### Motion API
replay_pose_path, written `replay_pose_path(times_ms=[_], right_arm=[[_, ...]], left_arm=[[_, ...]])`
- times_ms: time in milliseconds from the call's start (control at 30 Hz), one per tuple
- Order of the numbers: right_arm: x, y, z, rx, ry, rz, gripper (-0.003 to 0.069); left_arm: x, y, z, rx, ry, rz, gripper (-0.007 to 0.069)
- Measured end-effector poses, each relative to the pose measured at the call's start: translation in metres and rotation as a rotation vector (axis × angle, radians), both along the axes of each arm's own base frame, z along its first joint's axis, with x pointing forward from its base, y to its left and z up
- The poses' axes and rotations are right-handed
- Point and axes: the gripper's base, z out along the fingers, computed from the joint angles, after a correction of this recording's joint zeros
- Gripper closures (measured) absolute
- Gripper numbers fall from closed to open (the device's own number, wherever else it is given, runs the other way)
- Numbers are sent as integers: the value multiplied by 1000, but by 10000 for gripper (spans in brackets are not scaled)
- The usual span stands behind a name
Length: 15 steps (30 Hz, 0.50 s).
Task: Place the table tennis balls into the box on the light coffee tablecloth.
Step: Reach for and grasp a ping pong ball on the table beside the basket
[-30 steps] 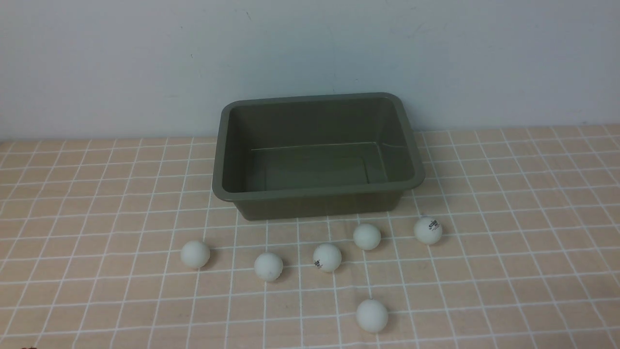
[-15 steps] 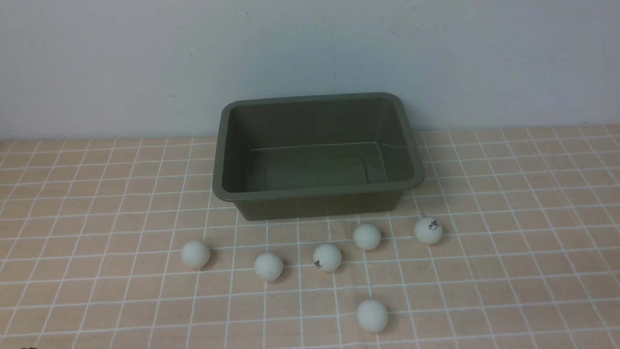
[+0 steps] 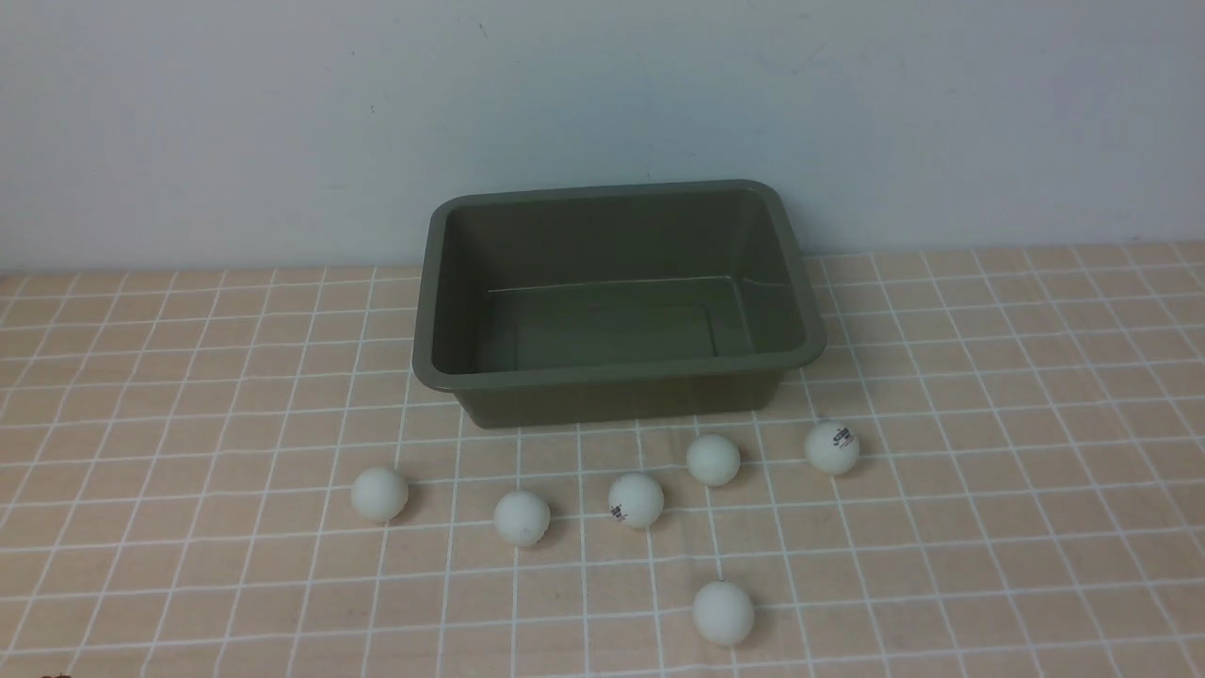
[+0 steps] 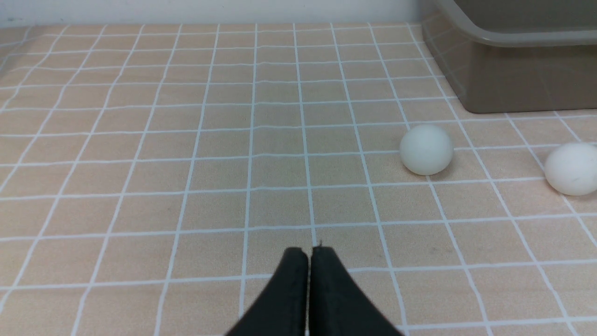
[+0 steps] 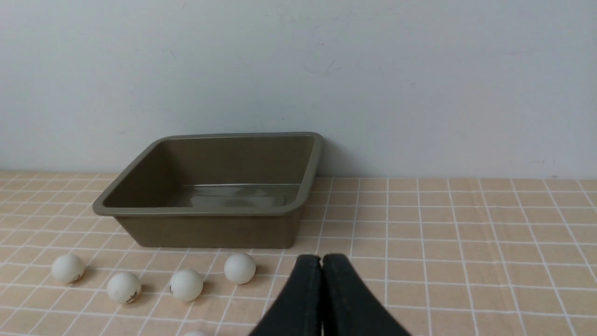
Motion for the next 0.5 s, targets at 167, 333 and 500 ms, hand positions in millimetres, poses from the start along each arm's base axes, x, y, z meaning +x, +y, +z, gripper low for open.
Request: replay_pose_path(times_ms=[167,333,500], right_arm=[[0,1,-1,3,8,6,670],[0,1,-1,6,8,9,670],[0,1,1,10,-12,5,670]], left_arm=[[0,0,0,0,0,0,669],[0,0,0,0,0,0,669],[0,0,0,0,0,0,669]])
